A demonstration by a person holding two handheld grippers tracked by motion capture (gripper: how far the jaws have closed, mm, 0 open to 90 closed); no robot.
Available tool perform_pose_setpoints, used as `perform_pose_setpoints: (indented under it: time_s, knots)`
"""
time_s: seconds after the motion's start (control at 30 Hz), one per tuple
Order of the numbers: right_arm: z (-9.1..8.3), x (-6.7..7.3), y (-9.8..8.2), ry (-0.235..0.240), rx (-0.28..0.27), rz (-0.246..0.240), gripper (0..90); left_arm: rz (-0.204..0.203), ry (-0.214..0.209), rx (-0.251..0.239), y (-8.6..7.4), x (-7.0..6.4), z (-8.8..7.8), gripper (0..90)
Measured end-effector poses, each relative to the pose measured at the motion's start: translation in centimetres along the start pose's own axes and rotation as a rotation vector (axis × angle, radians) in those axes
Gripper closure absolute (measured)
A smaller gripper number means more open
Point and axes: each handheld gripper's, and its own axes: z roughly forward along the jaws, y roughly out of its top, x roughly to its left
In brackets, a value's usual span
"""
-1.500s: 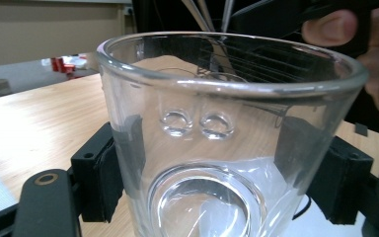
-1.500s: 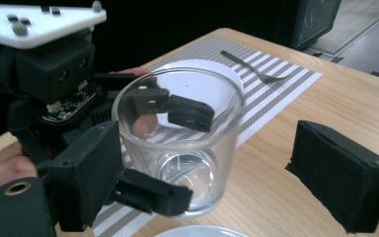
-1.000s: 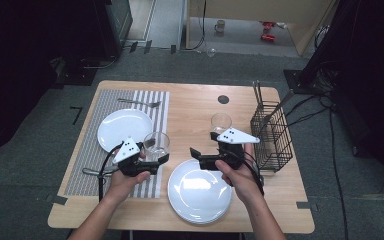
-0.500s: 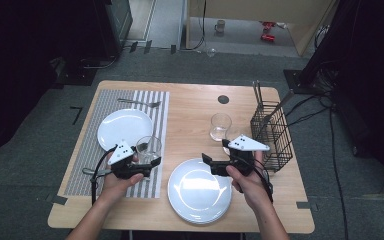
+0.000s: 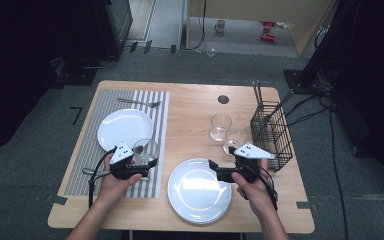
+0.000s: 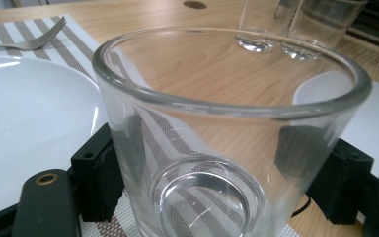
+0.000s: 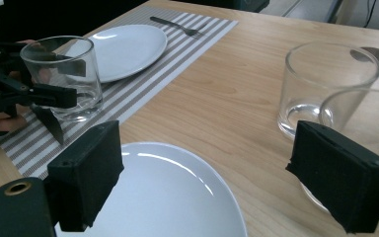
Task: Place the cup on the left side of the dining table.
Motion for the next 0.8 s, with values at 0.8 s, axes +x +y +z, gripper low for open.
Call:
perform_pose_setpoints:
  time_s: [0.8]
  knots:
    - [-2.3, -1.6, -3.2, -0.032, 0.018, 0.042, 12.4, -0.023, 0.11, 0.134, -0.2, 0.3, 0.4, 21.3]
